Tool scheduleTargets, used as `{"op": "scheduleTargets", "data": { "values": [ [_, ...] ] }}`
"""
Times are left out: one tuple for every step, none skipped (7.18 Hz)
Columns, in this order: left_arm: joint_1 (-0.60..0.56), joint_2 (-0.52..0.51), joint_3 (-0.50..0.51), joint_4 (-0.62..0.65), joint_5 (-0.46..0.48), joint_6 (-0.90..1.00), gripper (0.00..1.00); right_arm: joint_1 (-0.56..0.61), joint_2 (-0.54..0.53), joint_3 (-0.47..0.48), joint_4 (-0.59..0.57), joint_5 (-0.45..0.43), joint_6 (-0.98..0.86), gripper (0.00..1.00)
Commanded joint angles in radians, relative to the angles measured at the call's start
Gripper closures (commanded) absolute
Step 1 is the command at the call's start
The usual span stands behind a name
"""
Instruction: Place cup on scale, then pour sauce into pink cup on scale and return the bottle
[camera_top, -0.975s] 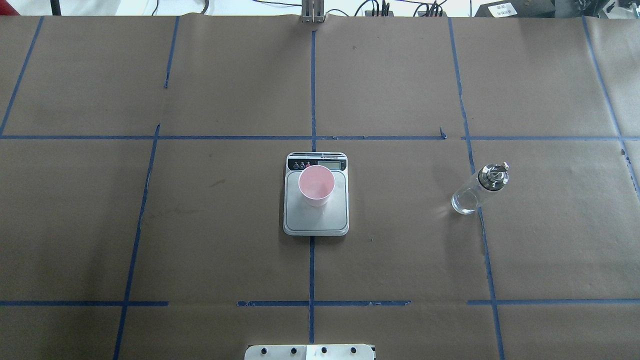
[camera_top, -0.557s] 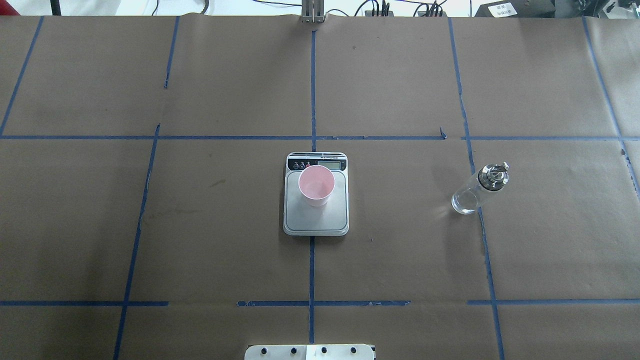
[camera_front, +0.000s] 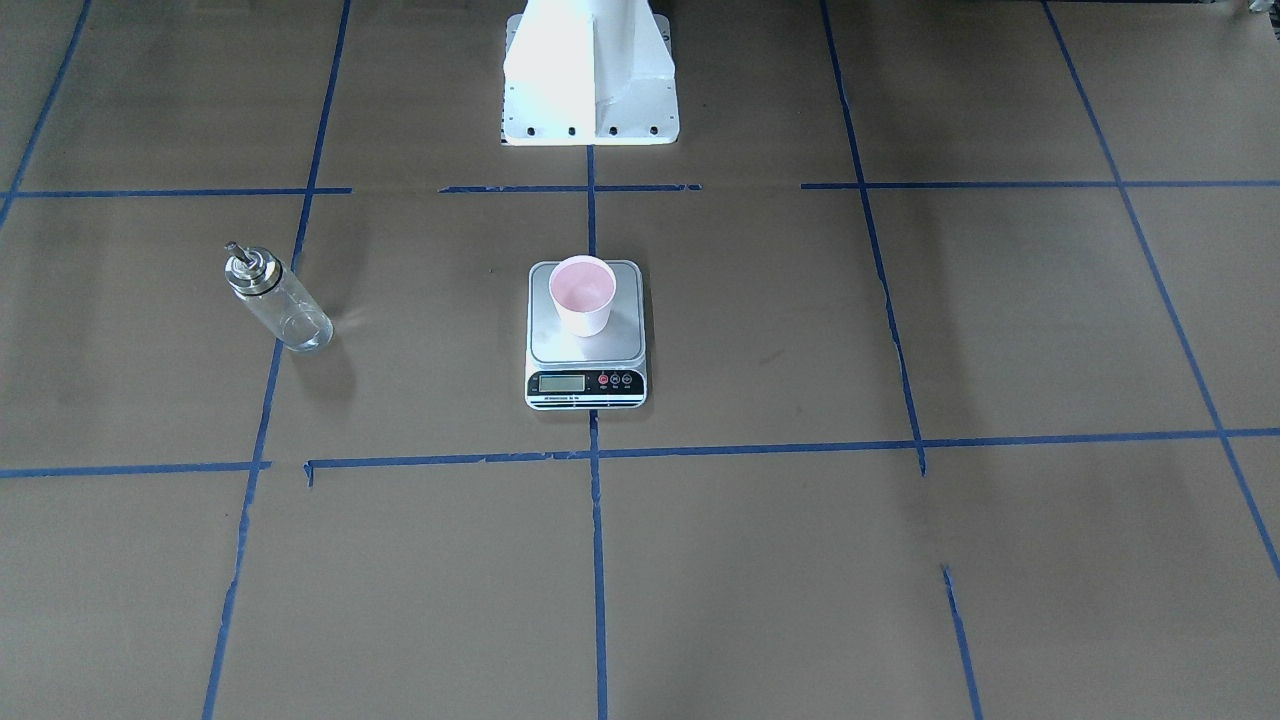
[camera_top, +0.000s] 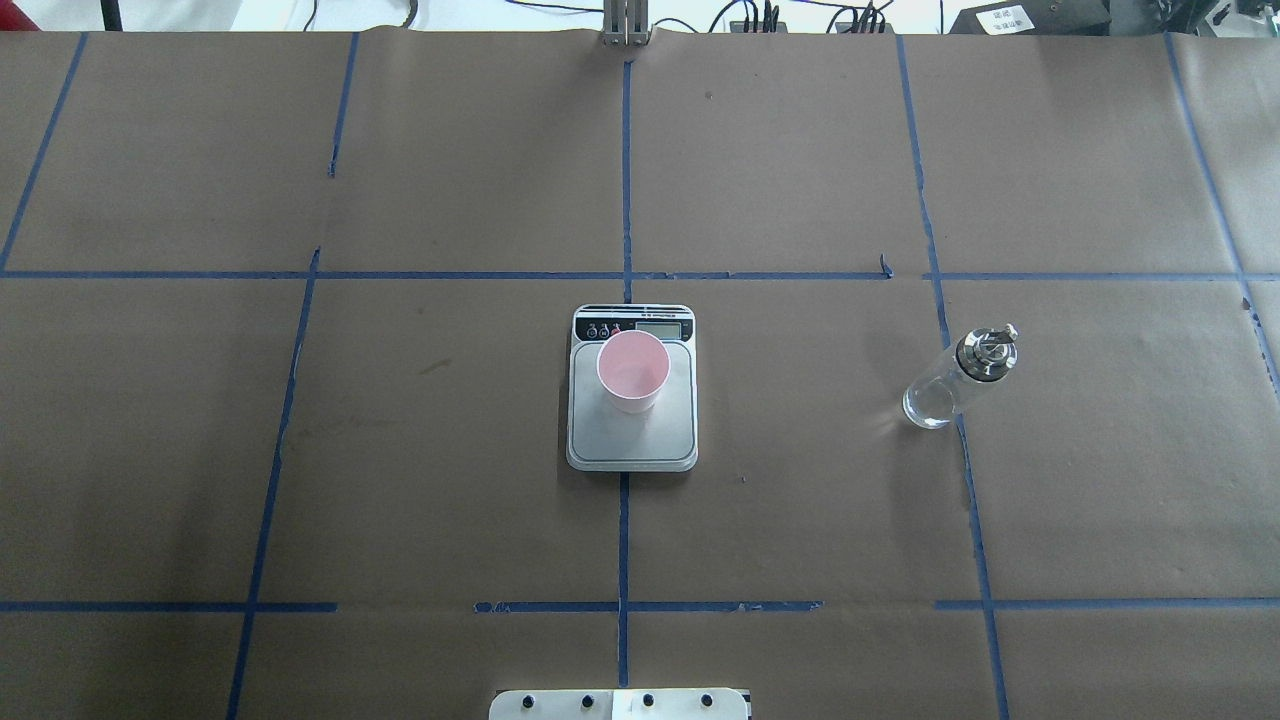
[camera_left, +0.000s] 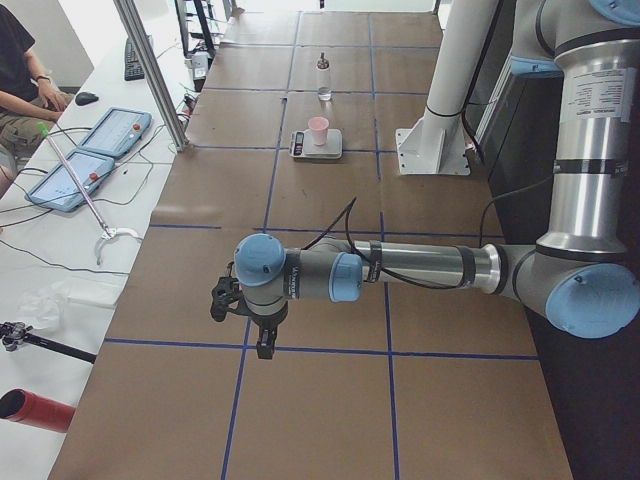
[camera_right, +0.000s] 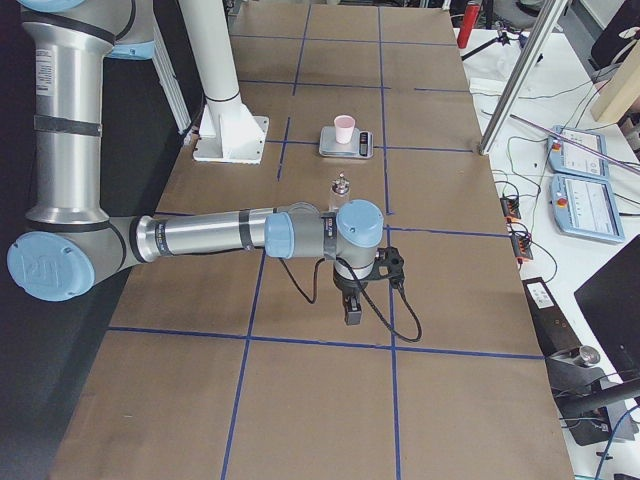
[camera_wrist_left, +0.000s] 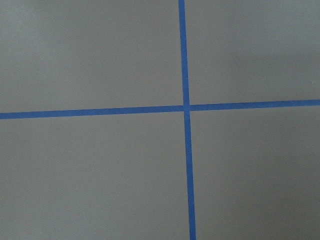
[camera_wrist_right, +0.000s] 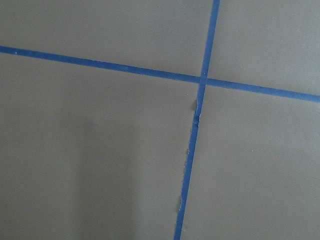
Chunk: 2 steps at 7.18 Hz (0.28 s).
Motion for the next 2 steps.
{"op": "scheduleTargets", "data": {
  "values": [
    [0.000,0.000,-0.004,0.000,-0.005,0.002,0.00,0.000,-0.001,-0.001,0.002,0.002,0.000,0.00],
    [0.000,0.000,-0.013,0.001,-0.005,0.002,0.00,0.000,-0.001,-0.001,0.002,0.000,0.000,0.00]
  ]
}}
